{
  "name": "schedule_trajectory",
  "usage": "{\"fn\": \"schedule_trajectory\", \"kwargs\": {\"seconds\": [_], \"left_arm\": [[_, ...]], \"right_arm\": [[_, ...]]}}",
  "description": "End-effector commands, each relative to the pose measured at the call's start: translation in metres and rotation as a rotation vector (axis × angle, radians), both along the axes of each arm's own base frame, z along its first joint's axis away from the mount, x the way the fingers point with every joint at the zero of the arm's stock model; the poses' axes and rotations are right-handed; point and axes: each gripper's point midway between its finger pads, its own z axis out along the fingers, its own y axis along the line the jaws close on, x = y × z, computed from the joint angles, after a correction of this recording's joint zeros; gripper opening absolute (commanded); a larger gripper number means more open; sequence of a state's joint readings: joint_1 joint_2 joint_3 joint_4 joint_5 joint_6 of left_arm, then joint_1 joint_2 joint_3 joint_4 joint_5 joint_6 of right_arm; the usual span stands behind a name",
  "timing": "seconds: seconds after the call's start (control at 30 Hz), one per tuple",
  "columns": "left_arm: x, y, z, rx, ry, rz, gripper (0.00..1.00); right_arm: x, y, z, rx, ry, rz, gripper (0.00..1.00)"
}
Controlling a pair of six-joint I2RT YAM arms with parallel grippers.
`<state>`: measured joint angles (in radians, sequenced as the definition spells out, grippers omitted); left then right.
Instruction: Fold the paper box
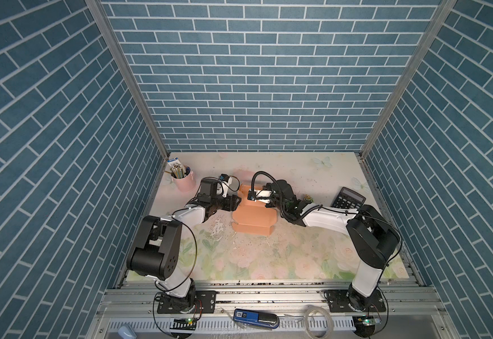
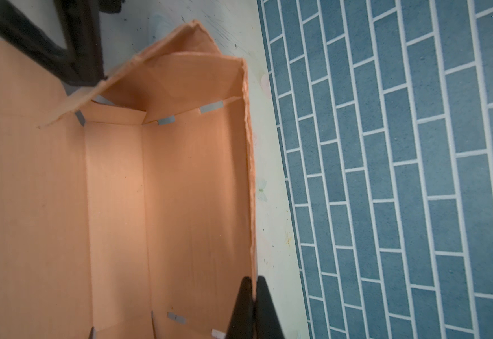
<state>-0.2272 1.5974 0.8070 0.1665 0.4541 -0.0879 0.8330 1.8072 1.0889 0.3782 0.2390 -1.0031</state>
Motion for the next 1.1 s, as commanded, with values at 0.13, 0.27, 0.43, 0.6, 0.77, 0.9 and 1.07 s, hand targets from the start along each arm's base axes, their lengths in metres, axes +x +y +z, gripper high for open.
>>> {"fn": "schedule_trajectory", "kwargs": {"seconds": [0.13, 0.27, 0.43, 0.6, 0.77, 0.9, 1.07], "left_arm": [[0.004, -0.020, 0.027, -0.030, -0.129, -0.129, 0.69], [0.006, -0.029, 0.027, -0.006, -0.150, -0.171, 0.69], [0.007, -0.038, 0.023, 0.036, -0.165, -0.202, 0.70], [0.008, -0.040, 0.022, 0.055, -0.185, -0.198, 0.69], [0.012, -0.042, 0.026, 0.068, -0.214, -0.182, 0.66], [0.011, -0.044, 0.034, 0.050, -0.223, -0.185, 0.66], [0.001, -0.048, 0.045, 0.001, -0.230, -0.212, 0.67]], "right_arm": [[0.000, 0.007, 0.017, 0.031, -0.030, 0.015, 0.00], [-0.001, 0.007, 0.019, 0.035, -0.032, 0.018, 0.00], [-0.001, 0.008, 0.023, 0.042, -0.035, 0.023, 0.00], [-0.001, 0.009, 0.023, 0.045, -0.036, 0.025, 0.00], [-0.001, 0.010, 0.026, 0.057, -0.037, 0.029, 0.00], [-0.001, 0.010, 0.024, 0.051, -0.034, 0.030, 0.00], [-0.001, 0.009, 0.021, 0.048, -0.038, 0.026, 0.00]]}}
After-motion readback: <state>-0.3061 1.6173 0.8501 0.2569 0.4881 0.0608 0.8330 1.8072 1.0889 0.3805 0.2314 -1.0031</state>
